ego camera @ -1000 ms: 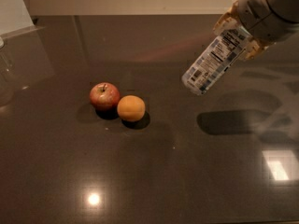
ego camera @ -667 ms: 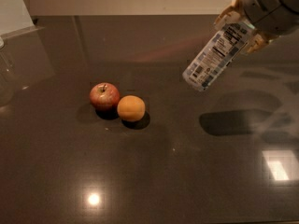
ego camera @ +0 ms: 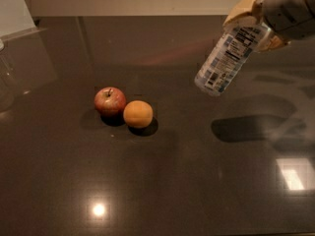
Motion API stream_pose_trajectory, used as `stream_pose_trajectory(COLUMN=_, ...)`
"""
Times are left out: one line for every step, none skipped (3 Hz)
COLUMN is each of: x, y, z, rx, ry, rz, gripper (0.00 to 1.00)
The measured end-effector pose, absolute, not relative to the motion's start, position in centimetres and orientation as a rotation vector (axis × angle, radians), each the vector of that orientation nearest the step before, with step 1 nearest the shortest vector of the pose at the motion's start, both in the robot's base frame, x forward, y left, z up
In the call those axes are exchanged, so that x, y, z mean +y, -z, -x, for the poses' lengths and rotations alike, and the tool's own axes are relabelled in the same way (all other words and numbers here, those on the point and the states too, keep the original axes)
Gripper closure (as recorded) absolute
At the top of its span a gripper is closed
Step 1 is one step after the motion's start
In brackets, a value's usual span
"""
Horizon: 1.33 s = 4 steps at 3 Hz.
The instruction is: Place blue plastic bottle upright
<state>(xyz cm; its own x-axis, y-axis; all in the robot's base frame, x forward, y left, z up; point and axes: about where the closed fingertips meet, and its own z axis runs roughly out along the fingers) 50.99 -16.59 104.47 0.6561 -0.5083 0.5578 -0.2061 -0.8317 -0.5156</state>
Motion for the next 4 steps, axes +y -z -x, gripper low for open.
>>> stream_pose_trajectory(x=-16.0, y=-102.7, z=-51.3, rx=0.385, ry=1.061, rz=2.479, gripper=1.0)
stream_pose_trajectory(x=-15.3, y=-100.8, z=-51.7, rx=0.227, ry=1.12, rz=2.472, gripper=1.0)
stream_pose_trajectory(x=-14.7, y=-99.3, z=-51.8, rx=0.081, ry=1.202, rz=2.451, gripper=1.0)
stream_pose_trajectory(x=-14.2, y=-98.3, z=-51.9, rx=-0.057, ry=1.295, rz=2.436, gripper=1.0)
